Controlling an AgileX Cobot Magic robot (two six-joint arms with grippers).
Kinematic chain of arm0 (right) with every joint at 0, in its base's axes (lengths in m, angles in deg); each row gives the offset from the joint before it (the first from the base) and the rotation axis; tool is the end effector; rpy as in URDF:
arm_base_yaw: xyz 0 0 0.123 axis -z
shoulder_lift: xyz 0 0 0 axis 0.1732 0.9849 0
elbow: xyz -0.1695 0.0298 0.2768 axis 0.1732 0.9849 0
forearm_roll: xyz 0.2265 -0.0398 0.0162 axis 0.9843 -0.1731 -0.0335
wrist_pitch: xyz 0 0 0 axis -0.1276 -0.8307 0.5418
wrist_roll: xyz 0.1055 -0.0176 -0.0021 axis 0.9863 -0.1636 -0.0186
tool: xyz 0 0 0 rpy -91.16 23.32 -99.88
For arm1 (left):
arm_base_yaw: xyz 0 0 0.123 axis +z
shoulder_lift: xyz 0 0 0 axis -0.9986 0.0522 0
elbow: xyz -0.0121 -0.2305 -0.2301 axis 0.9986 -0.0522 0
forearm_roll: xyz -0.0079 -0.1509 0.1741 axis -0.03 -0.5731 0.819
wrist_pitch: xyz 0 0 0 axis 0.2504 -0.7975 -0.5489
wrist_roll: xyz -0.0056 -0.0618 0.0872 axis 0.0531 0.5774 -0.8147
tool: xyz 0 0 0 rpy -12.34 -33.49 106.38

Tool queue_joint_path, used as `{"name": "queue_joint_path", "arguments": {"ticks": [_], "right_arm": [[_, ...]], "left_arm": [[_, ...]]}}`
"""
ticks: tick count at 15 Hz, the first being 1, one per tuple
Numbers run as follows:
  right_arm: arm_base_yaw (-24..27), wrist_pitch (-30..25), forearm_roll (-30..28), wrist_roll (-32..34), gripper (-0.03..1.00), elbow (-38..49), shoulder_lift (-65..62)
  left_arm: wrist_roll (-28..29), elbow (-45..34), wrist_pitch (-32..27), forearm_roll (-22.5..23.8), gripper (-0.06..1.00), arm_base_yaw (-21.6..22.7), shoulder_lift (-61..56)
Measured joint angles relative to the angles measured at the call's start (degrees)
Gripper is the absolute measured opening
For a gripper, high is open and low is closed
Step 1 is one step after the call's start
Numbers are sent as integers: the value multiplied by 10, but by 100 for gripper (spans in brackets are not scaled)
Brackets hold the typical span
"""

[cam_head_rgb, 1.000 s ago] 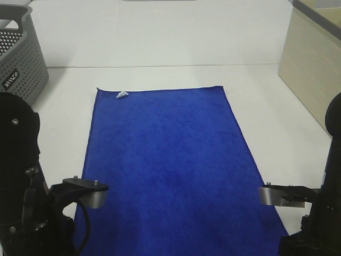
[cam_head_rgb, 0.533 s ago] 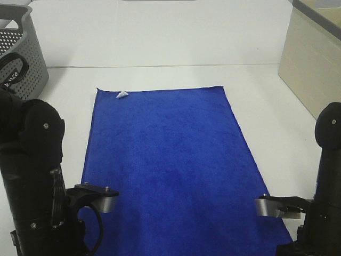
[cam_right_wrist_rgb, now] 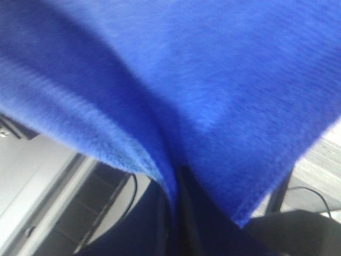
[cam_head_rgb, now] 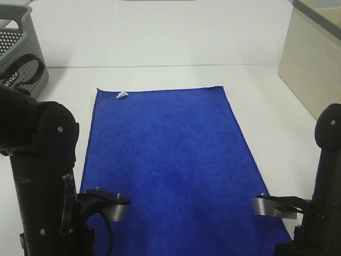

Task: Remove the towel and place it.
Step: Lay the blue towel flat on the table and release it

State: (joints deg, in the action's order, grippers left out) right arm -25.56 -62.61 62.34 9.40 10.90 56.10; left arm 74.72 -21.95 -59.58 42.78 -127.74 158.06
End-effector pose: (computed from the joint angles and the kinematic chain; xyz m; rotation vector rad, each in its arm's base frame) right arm 0.1612 0.0931 0.1380 0.3441 -2.4115 -0.5087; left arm 0.1574 -0.1960 0.1573 -0.7652 -2.5317 0.3860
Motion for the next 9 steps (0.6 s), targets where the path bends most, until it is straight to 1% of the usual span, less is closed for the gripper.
{"name": "queue_joint_path", "arguments": {"ticks": [2, 4, 5, 6, 7, 8, 9], "right_arm": [[0, -2, 14, -11, 21, 0, 0], [0, -2, 15, -12, 39, 0, 0], [0, -2, 18, -8, 50, 0, 0], [0, -2, 19, -4, 60, 0, 0], [0, -2, 19, -3, 67, 0, 0], [0, -2, 19, -2, 71, 0, 0], [0, -2, 19, 3, 73, 0, -3]], "left_arm": [[9, 0, 3, -1, 11, -6, 0], [21, 0, 3, 0, 22, -6, 0], [32, 0, 4, 0, 31, -6, 0], [42, 0, 4, 0, 43, -6, 0], [49, 0, 4, 0, 53, -6, 0], [52, 0, 3, 0, 60, -6, 0], [53, 0, -1, 0, 63, -6, 0]]}}
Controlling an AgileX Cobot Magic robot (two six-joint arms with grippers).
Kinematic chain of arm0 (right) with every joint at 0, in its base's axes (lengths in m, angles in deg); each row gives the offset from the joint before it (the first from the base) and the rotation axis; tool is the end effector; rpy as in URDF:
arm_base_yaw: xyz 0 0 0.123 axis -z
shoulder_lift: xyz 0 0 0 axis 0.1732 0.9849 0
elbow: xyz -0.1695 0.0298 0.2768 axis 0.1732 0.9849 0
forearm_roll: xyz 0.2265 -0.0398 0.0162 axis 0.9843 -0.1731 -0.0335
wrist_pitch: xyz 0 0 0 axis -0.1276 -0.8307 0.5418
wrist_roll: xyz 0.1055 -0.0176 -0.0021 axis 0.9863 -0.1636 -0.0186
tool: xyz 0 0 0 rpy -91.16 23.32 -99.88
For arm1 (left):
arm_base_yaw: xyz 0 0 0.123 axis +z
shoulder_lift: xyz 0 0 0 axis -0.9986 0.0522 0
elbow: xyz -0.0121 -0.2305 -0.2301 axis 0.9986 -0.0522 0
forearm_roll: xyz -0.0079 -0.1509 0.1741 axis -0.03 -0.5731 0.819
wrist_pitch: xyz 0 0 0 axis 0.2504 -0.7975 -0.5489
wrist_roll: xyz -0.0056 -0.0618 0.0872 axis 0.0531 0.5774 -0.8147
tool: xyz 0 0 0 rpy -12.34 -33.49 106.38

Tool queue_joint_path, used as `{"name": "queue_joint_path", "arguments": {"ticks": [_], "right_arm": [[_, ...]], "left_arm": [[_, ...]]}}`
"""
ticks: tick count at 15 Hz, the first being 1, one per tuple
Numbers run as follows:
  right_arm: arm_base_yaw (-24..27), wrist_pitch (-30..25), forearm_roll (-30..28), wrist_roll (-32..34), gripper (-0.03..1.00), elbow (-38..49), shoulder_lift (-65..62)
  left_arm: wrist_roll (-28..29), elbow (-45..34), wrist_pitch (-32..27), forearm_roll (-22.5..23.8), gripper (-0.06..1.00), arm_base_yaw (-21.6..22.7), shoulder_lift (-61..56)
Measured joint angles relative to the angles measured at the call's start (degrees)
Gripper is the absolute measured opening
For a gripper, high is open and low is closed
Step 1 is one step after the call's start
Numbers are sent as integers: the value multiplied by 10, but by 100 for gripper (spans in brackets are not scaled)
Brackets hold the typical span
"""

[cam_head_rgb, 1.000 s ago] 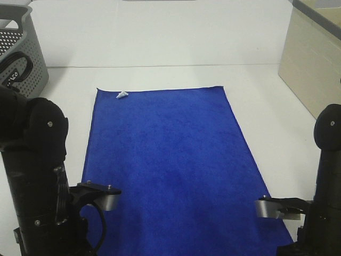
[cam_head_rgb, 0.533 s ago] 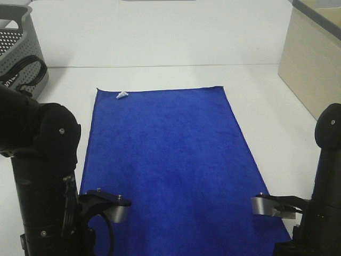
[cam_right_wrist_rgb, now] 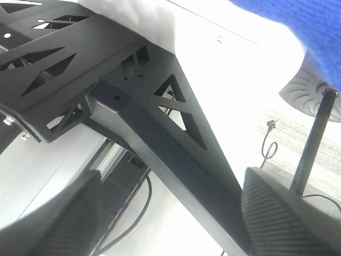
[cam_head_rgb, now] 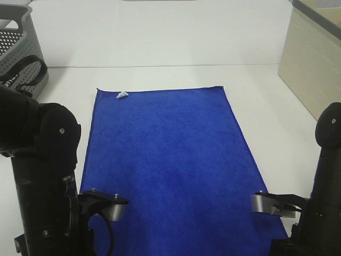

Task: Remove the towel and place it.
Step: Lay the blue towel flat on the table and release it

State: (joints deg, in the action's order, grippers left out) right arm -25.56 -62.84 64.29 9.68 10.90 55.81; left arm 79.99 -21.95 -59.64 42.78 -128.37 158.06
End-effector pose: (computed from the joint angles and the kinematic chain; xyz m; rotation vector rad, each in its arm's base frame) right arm 0.1615 0.0962 0.1398 0.3066 -2.4156 -0.5377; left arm 0.1551 -0.1977 0.1574 -0.6597 -2.5503 0.3511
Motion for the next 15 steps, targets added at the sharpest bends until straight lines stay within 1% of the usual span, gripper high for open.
{"name": "queue_joint_path", "arguments": {"ticks": [2, 3, 6, 8, 10, 11, 12, 13, 15], "right_arm": [[0, -5, 1, 7, 74, -1, -17], [0, -16, 2, 10, 74, -9, -32], [0, -29, 3, 31, 74, -62, -83], [1, -28, -21, 73, 74, -121, -104], [2, -29, -65, 113, 74, -192, -106], [5, -34, -80, 123, 74, -235, -104], [14, -46, -82, 124, 74, -278, -97], [34, -62, -81, 125, 74, -322, -85], [91, -74, -77, 127, 74, -422, -53]], "left_arm": [[2, 7, -18, 0, 64, 0, 0], [2, 19, -32, 0, 64, 0, 0], [3, 73, -59, 8, 64, 0, 0], [19, 118, -75, 45, 64, 0, 1], [48, 175, -91, 115, 64, 3, 1], [57, 209, -97, 145, 64, 17, 1], [60, 239, -103, 162, 64, 40, 1], [61, 274, -105, 171, 64, 75, 1], [61, 336, -105, 179, 64, 153, 1]]}}
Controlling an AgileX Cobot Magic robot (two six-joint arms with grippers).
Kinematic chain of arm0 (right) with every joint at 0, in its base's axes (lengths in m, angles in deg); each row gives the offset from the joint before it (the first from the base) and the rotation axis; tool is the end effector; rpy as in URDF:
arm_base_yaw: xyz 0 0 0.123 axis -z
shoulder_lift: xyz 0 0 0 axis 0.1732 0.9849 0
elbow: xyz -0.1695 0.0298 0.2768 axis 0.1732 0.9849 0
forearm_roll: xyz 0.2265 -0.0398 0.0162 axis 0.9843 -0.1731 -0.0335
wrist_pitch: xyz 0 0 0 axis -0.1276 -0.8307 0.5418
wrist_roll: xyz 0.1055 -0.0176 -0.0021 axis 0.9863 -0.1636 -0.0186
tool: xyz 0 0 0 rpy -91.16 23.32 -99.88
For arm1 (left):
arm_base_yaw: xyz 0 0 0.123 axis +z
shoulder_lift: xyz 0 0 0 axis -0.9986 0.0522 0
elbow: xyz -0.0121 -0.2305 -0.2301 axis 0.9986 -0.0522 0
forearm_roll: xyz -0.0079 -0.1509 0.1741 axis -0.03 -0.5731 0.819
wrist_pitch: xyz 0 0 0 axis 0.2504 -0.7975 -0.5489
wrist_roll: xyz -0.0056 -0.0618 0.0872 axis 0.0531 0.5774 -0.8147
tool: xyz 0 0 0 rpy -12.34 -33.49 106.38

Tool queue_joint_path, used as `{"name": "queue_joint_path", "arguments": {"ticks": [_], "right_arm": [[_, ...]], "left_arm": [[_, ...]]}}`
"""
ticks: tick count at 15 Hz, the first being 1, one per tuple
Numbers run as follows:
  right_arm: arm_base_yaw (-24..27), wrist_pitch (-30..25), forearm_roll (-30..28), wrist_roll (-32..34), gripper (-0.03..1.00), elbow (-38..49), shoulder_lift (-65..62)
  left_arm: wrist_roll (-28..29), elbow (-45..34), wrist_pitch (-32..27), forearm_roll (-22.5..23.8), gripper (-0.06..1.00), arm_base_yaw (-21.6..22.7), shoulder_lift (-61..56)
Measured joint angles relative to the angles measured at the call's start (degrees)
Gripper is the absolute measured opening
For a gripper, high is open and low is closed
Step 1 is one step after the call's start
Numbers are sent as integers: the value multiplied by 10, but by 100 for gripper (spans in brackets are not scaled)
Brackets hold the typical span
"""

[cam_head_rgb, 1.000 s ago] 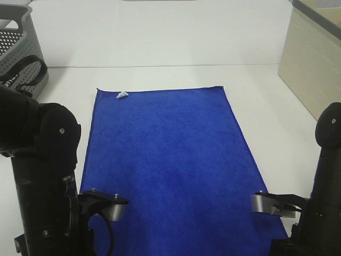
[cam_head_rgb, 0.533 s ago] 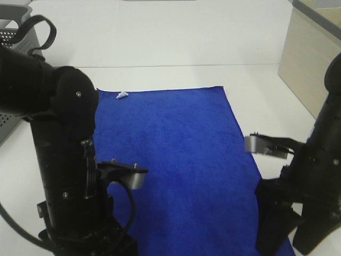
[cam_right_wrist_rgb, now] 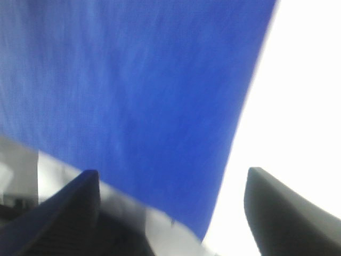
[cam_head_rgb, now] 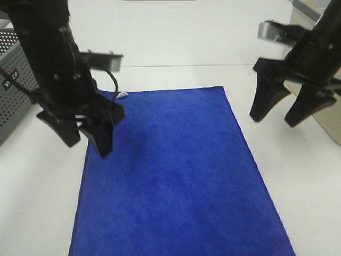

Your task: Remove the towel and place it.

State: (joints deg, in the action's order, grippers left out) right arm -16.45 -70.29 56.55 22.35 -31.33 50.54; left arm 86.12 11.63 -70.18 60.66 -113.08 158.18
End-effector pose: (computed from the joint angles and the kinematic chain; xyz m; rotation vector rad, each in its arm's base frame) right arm 0.3223 0.0771 0.2723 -0.2521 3.0630 0.6011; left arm 0.3058 -0.1734 0.2556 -0.6543 -3.0105 0.3029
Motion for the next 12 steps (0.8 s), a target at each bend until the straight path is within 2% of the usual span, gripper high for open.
{"name": "queue_joint_path", "arguments": {"ticks": [2, 5, 8, 9, 12], "right_arm": [[52, -1, 1, 0, 74, -109, 46], [64, -1, 2, 15, 74, -248, 125], [60, -2, 28, 11, 74, -351, 210], [60, -2, 30, 5, 74, -399, 261], [60, -2, 30, -5, 74, -480, 345]], "left_arm": [[-7, 52, 2, 1, 64, 73, 8], [-29, 127, 17, 2, 64, 161, 59], [-50, 229, 18, -15, 64, 180, 148], [-50, 313, 17, -23, 64, 180, 216], [-41, 449, 2, -25, 64, 180, 322]]}}
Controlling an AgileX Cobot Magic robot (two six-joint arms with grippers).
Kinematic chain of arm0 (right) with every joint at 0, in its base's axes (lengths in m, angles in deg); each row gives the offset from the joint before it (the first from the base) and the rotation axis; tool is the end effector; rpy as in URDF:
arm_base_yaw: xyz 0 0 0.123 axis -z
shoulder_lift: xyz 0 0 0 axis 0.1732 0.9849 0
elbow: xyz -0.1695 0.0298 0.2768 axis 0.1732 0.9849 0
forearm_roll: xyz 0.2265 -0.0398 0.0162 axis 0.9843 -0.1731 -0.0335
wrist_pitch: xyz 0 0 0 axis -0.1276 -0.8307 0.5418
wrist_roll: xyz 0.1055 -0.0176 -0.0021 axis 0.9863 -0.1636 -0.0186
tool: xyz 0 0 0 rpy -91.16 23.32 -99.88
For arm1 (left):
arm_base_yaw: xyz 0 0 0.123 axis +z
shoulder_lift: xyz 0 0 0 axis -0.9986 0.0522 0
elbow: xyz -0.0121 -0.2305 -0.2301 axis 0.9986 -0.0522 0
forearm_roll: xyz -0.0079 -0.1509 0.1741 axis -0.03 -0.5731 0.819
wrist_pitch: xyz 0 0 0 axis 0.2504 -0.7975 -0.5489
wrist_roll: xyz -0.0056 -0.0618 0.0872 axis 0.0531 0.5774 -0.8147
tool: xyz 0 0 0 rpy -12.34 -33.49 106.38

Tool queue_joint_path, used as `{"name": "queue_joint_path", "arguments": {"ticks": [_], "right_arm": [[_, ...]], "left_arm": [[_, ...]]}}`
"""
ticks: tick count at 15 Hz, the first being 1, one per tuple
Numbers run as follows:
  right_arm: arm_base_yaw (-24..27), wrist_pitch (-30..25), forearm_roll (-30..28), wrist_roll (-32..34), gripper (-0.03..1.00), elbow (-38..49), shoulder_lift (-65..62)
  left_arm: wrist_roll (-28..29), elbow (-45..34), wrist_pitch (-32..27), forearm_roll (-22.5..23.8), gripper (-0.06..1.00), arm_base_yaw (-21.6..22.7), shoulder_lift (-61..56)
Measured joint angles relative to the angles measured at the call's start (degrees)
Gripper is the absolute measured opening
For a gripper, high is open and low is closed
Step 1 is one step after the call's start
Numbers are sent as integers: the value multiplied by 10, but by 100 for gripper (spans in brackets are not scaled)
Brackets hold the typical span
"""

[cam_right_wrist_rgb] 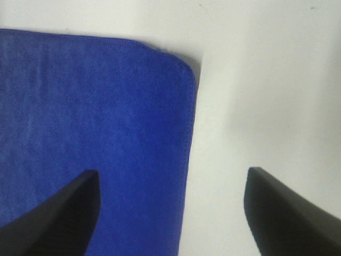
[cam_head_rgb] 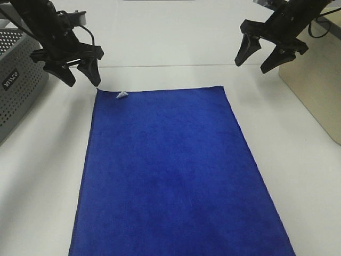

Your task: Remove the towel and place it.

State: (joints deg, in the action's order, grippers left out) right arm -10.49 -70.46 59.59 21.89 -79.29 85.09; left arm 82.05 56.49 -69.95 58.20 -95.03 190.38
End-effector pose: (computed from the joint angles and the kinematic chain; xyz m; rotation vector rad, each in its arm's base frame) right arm 0.5161 0.0498 0.2173 -0.1422 2.8091 0.6170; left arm 0.5137 -0.0981 0.1947 0.2820 2.8893 -0.3697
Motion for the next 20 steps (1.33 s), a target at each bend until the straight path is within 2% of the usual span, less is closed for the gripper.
{"name": "queue_joint_path", "arguments": {"ticks": [3, 5, 9, 16, 20], "right_arm": [[0, 0, 0, -1, 74, -72, 70], [0, 0, 2, -1, 74, -92, 103], [-16, 1, 3, -15, 74, -96, 133], [-46, 70, -35, -19, 74, -97, 150], [-46, 76, -35, -19, 74, -101, 154]], "left_arm": [[10, 109, -6, -2, 65, 0, 81], [11, 145, -6, -7, 65, 0, 114], [11, 151, -6, -8, 65, 0, 142], [6, 158, 13, -15, 65, 0, 162], [5, 161, 15, -18, 65, 0, 166]]}}
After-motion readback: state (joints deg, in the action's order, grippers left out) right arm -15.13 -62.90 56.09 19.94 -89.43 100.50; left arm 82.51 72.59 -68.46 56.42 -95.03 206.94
